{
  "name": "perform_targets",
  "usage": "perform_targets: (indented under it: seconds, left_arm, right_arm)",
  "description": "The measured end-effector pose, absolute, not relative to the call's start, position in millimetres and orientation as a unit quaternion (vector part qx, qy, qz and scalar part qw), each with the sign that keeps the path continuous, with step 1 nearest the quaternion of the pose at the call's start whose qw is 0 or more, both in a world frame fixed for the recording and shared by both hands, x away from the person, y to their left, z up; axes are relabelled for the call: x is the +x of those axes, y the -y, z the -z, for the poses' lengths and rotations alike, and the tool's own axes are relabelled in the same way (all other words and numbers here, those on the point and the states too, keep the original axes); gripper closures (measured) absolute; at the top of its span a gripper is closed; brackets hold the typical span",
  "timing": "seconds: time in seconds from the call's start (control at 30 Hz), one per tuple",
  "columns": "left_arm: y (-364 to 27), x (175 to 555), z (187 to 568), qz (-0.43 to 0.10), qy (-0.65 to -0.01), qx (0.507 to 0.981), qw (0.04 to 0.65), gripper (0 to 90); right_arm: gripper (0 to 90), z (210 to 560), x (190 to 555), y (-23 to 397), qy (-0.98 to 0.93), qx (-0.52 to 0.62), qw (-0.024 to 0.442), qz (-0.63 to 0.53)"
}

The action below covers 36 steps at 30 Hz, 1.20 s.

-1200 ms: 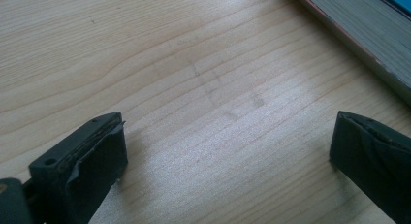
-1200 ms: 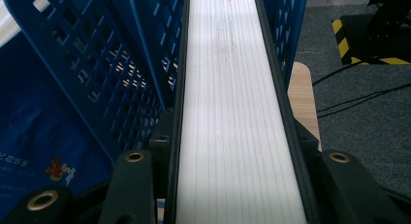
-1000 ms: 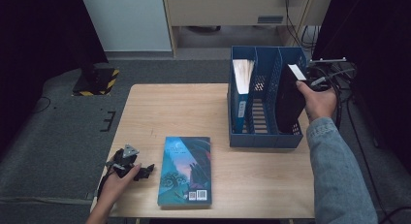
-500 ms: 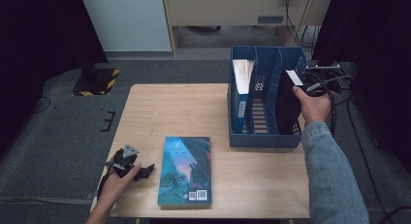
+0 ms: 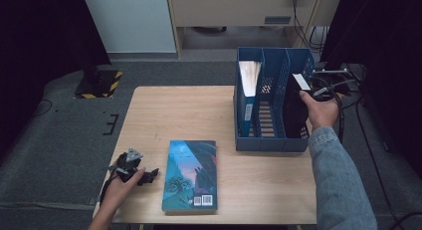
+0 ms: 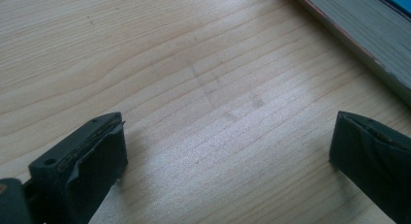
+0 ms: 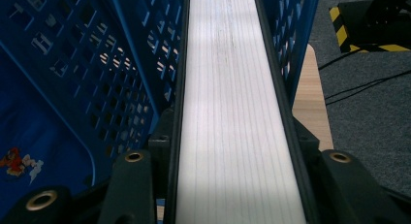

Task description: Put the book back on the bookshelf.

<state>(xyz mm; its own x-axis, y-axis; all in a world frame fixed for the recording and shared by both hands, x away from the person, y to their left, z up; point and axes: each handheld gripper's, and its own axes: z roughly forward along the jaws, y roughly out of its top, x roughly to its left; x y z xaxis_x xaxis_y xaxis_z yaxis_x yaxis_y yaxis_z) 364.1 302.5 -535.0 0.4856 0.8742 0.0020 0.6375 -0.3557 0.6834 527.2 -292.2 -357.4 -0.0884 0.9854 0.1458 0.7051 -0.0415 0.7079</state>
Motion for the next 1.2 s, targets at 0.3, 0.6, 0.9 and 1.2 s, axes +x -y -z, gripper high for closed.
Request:
perform_targets:
  seconds: [0.3, 0.6, 0.9, 1.2]
  left_arm:
    - [-302.0, 364.2, 535.2, -0.187, -0.472, 0.801, 0.317, 0.0]
    - [-301.4, 364.1, 535.1, -0.187, -0.473, 0.801, 0.317, 0.0]
    - [-301.4, 364.1, 535.1, -0.187, -0.473, 0.801, 0.317, 0.0]
    - [-301.2, 364.1, 535.0, -0.187, -0.473, 0.801, 0.317, 0.0]
  right_arm:
    - [51.8, 360.0, 521.7, 295.9, -0.656, 0.647, 0.204, -0.331]
    - [51.4, 361.8, 514.7, 294.4, -0.669, 0.634, 0.207, -0.327]
    - [50.2, 361.6, 514.2, 290.0, -0.669, 0.636, 0.208, -0.324]
    - [48.4, 360.3, 514.6, 288.1, -0.666, 0.642, 0.201, -0.324]
